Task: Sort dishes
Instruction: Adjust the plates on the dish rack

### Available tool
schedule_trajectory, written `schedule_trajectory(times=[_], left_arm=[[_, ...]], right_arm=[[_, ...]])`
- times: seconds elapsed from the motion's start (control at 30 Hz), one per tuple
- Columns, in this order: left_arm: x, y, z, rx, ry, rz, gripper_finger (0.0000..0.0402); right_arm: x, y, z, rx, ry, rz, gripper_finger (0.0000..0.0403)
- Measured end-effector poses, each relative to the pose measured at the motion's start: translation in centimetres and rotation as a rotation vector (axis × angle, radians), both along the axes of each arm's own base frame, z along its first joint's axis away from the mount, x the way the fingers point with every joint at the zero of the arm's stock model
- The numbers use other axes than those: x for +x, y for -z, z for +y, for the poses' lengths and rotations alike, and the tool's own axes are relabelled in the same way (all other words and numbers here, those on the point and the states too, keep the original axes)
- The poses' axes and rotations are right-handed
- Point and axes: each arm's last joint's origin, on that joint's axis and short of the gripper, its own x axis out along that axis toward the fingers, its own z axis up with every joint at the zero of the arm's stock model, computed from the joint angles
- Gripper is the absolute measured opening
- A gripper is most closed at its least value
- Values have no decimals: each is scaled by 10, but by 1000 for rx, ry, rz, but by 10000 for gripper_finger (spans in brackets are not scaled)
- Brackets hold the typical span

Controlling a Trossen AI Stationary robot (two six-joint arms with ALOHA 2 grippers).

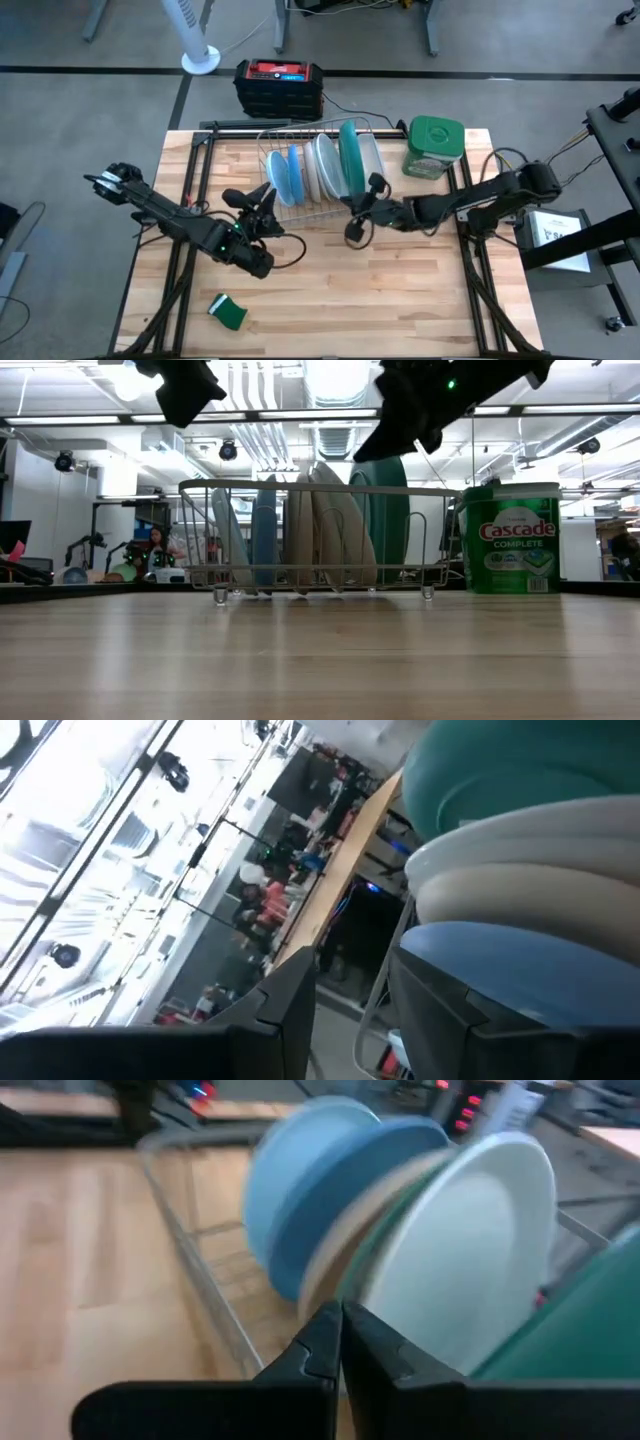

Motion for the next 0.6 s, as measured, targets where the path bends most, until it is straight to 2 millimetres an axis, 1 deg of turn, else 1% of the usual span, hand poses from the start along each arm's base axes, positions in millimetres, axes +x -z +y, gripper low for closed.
schedule_trajectory(times=[0.1, 0.17, 0.23, 0.3, 0.37, 0.4, 0.47, 0.6], left_arm=[[0, 2, 0, -28, 24, 35, 116], [0, 3, -3, -100, 77, 69, 116], [0, 6, -5, -241, 166, 129, 116], [0, 7, -7, -425, 271, 187, 116], [0, 7, -6, -559, 339, 214, 116], [0, 7, -6, -584, 350, 223, 116], [0, 6, -4, -576, 355, 236, 116], [3, 3, 5, -539, 363, 283, 116]], right_arm=[[6, 7, 9, -35, 62, 12, 2], [8, 7, 13, -28, 62, 5, 1], [9, 7, 17, -13, 60, -2, 1], [9, 3, 18, 9, 63, -25, 2], [9, -2, 18, 25, 66, -48, 2], [9, -6, 18, 28, 64, -58, 2], [11, -19, 15, 22, 61, -81, 2], [16, -59, 8, 104, 34, -101, 4]])
